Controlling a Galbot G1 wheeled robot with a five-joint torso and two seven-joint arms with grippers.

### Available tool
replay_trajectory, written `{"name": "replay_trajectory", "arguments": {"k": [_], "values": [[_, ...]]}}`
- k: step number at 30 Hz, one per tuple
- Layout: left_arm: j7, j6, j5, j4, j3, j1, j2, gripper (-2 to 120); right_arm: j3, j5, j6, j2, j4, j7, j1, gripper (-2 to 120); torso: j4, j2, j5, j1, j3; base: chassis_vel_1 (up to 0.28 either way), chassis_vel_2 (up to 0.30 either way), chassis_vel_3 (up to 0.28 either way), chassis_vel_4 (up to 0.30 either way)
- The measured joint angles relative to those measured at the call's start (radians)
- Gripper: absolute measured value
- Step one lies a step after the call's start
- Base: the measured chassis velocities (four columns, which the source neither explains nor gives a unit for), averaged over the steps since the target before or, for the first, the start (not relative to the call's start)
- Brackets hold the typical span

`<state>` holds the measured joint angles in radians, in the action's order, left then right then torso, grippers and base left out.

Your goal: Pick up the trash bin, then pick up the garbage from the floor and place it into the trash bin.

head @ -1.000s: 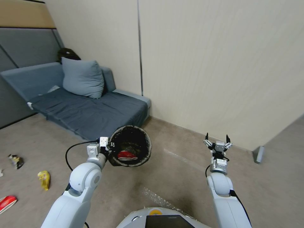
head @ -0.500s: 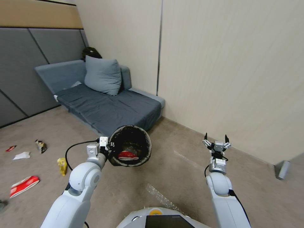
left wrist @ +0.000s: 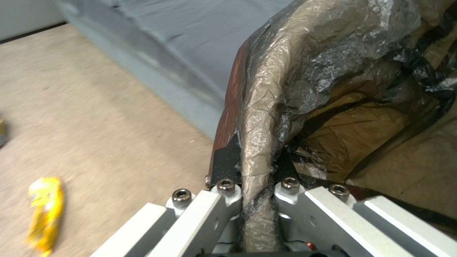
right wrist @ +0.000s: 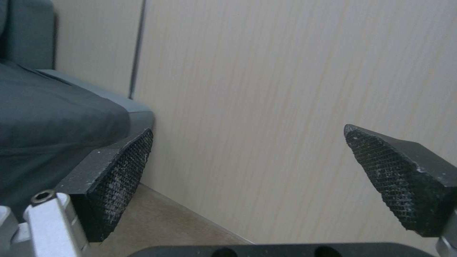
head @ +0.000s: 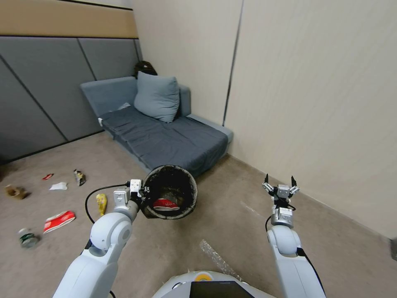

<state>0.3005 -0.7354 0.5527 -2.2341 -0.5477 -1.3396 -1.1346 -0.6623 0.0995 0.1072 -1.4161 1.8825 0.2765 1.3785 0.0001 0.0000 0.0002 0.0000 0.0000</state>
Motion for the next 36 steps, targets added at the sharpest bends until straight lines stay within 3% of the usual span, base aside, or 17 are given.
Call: {"name": "replay_trajectory", "arguments": {"k": [36], "values": [[0.0,0.0,0.002,-0.01,-0.013,-0.016,0.004,0,0.002,0.016,0.012,-0.006,-0.007,0.001,0.006,100,-0.0001,0.0,-0.0002,0.0,0.0,0.068,0.069,0.07,0.071]]}}
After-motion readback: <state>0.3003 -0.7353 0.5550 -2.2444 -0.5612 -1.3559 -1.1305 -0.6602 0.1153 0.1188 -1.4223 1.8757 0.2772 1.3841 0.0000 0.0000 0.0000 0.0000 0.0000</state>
